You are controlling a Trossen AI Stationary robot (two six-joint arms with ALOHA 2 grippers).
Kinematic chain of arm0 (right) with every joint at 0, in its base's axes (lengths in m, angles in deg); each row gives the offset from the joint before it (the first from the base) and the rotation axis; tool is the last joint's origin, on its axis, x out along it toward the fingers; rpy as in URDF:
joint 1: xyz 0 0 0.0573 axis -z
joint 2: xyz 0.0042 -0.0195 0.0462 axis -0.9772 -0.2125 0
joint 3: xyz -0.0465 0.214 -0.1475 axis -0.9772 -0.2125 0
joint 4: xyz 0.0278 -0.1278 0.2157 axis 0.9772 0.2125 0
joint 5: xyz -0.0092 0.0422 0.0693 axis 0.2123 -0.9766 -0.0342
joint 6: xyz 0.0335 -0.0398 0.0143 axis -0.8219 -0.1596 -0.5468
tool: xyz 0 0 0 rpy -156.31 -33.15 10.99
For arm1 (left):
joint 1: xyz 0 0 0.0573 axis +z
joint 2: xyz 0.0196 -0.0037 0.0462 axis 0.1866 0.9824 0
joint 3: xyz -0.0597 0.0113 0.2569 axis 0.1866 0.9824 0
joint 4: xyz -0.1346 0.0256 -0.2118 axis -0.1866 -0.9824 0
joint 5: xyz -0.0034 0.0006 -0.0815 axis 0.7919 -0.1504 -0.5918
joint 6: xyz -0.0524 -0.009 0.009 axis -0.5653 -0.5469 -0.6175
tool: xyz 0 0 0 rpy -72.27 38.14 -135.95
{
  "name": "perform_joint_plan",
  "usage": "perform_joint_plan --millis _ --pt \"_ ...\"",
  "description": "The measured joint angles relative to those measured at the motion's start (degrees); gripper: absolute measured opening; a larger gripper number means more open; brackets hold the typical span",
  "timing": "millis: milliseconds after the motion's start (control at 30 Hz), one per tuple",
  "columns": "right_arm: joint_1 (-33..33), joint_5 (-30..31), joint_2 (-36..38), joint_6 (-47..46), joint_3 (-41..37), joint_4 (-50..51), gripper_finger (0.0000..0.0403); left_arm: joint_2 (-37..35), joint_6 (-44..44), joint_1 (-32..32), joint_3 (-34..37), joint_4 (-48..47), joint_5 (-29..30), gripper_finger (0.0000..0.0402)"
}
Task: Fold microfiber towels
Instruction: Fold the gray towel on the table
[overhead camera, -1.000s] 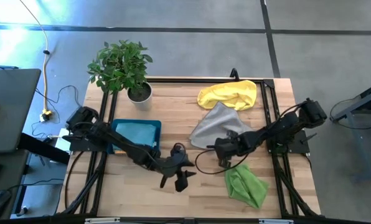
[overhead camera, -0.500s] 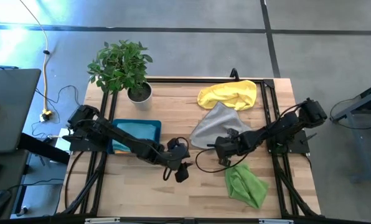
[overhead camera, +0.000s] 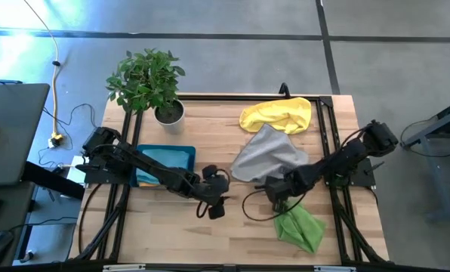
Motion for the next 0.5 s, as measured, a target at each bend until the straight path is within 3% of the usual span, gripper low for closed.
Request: perform_joint_plan --millis 300,500 --pt "-5.1 0.7 2.9 -2.4 8.4 14.5 0.0001 0.0 16.1 0.2 0.0 0.0 7.6 0.0170" --pt "-7.1 0.9 2.9 -6.6 7.3 16.4 0.0001 0.9 22.6 2.3 0.0 0.6 6.4 0.0170"
